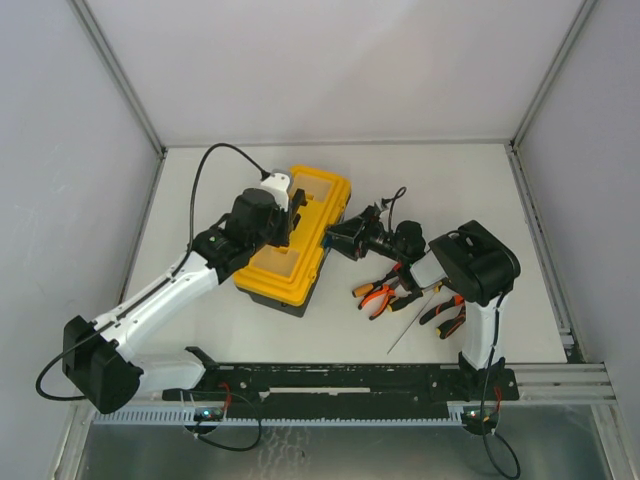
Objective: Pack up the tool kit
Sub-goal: Open the toolbox at the center of the board.
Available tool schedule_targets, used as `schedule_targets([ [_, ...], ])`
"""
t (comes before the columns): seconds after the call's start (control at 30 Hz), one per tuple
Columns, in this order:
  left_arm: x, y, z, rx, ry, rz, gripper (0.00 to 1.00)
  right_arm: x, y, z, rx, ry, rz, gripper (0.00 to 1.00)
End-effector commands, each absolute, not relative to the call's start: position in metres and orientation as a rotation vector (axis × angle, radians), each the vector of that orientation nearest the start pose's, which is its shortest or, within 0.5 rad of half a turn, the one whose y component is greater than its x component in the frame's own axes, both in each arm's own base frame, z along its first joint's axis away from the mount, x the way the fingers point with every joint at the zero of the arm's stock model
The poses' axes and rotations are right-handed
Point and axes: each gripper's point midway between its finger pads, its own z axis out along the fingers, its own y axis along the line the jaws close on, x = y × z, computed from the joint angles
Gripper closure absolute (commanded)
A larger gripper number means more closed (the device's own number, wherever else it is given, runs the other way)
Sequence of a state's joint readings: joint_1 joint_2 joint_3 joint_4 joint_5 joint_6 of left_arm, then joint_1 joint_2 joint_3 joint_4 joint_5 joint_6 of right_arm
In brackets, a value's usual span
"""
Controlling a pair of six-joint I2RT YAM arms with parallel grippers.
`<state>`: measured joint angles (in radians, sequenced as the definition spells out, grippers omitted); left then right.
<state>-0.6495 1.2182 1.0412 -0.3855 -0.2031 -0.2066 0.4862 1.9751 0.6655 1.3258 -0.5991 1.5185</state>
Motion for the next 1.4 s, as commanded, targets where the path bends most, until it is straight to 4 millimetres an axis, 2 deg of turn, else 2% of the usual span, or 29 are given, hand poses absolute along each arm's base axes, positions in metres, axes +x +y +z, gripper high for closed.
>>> schedule_targets([
  [0.0,0.296,-0.213,0.204,0.409,2.126,-0.370,1.00,0.321,0.329,0.163,0.299,1.818,1.960,0.29],
  [0.1,0.296,-0.214,0.204,0.397,2.126,-0.377,1.00,0.320,0.330,0.159,0.300,1.830,1.959,0.42],
  [0.37,0.298,-0.212,0.200,0.393,2.136,-0.360,1.00,0.320,0.325,0.150,0.343,1.860,1.904,0.60],
  [0.63,0.300,-0.206,0.196,0.389,2.159,-0.307,1.00,0.321,0.314,0.138,0.375,2.022,1.643,0.63],
  [0.87,0.301,-0.207,0.197,0.387,2.156,-0.309,1.00,0.319,0.310,0.138,0.395,2.049,1.601,0.64],
  [0.97,0.301,-0.206,0.196,0.382,2.157,-0.305,1.00,0.319,0.310,0.136,0.394,2.056,1.598,0.60],
  [1.1,0.301,-0.209,0.197,0.367,2.147,-0.328,1.00,0.318,0.314,0.137,0.399,2.016,1.691,0.39],
  [1.2,0.300,-0.210,0.195,0.360,2.153,-0.338,1.00,0.318,0.316,0.143,0.385,1.934,1.788,0.28],
  [1.37,0.298,-0.214,0.191,0.343,2.161,-0.377,1.00,0.318,0.319,0.151,0.389,1.807,1.935,0.23],
])
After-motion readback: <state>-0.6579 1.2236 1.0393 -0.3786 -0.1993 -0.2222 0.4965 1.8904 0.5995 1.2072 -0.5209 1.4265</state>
